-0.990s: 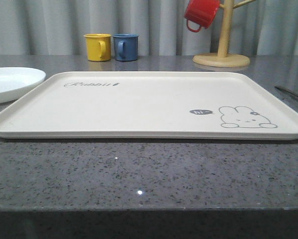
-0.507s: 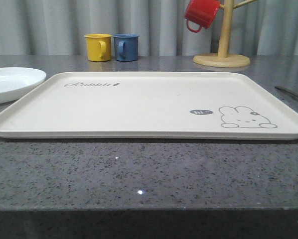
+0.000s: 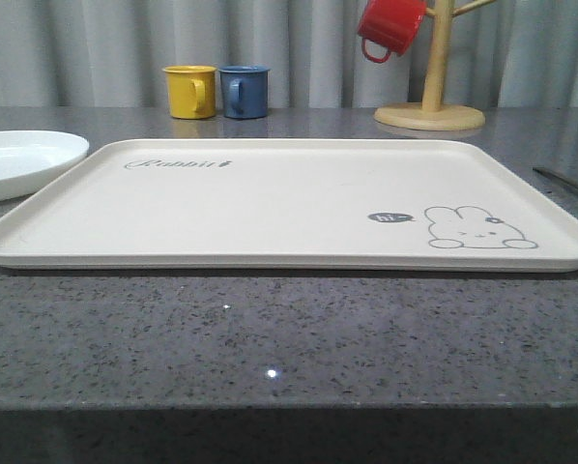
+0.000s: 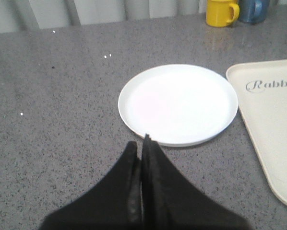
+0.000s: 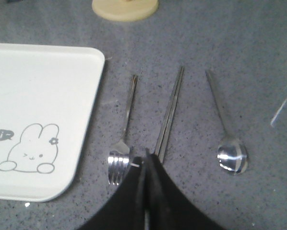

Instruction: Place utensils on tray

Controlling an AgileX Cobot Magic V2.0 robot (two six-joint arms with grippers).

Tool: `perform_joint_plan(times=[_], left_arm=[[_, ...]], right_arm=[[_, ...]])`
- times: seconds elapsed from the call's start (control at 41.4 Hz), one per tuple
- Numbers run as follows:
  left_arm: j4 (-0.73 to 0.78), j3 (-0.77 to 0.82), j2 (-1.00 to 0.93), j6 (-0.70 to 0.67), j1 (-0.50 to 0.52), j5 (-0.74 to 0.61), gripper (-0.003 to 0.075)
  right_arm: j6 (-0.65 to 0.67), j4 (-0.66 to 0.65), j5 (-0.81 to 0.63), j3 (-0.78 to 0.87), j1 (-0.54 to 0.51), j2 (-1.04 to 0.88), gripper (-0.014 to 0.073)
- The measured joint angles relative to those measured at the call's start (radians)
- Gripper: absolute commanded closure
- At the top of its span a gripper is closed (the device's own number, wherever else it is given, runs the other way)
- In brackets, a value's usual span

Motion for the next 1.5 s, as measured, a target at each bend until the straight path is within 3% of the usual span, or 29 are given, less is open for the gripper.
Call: perform_joint_plan(times=[0.097,0.193,0.314,0.386,0.628,0.918,1.038,1.232,1.497], left_arm=[[0.000,0.012,0.020,0.000,0.000,0.002,0.0715],[0.000,0.013,0.039,0.000,0.000,0.006,0.0582],[0.000,0.013,0.067,0.000,0.000,0.014,0.0331],[0.000,0.013,0.087,0.000,0.000,0.035,0.0251],[0.000,-0.110,0.253,0.000,0.000,0.193,0.0246],[-0.009,-0.314,0.602,0.003,0.031,0.313,0.0246],[-0.121,-0.392,0.729,0.100,0.117,0.312,0.0246],[-0.443,-0.488,0.906,0.312,0.252,0.290,0.0246],[-0.501,-0.610,1.110,0.358,0.271,0.247,0.0246]], right_arm=[[0.000,0.000,0.034,0.000,0.000,0.043,0.0416],[0.000,0.000,0.053,0.000,0.000,0.083,0.0190],[0.000,0.000,0.061,0.000,0.000,0.113,0.0100],[0.000,0.000,0.063,0.000,0.000,0.119,0.0106],[0.000,0.000,0.063,0.000,0.000,0.119,0.0106],[0.000,0.000,0.063,0.000,0.000,0.119,0.0106],[0.000,0.000,0.063,0.000,0.000,0.119,0.0106],[0.000,0.000,0.063,0.000,0.000,0.119,0.0106],[0.000,0.000,0.063,0.000,0.000,0.119,0.0106]])
